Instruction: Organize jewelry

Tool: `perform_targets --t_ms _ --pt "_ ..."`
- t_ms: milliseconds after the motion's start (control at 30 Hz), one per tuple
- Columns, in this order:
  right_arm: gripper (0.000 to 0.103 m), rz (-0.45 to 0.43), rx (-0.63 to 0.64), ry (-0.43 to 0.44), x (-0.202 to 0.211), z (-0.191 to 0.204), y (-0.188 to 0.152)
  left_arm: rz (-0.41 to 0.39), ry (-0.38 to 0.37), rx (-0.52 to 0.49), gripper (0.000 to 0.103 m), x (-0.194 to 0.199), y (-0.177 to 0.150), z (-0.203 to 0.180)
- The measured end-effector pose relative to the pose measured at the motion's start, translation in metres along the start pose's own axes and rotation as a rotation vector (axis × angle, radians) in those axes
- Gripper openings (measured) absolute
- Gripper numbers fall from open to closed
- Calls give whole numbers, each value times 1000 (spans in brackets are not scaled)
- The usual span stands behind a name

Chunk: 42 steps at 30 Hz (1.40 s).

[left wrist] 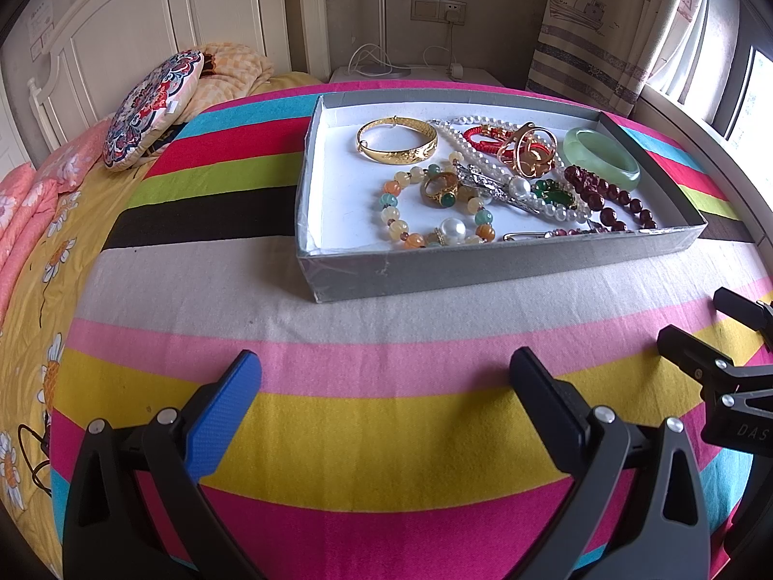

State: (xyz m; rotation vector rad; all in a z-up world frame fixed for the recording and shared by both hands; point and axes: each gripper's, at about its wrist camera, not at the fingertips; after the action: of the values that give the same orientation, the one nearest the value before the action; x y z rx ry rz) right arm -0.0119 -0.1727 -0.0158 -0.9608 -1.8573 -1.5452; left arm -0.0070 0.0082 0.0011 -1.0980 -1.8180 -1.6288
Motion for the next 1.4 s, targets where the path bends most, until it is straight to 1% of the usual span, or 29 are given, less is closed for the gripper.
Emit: perform_targets --t_ms 1400 --pt "99 0 0 0 0 0 0 0 0 0 101 0 0 0"
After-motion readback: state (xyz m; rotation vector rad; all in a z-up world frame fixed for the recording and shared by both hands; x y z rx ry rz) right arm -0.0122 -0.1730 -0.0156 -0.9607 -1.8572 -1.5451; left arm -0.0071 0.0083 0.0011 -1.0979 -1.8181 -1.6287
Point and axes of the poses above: each gripper's, at about its wrist camera, not at the fingertips, and x roughly against the way its jaws point, z to its left, y to its top, and after that the axes turned 14 degrees about -y, right-handed
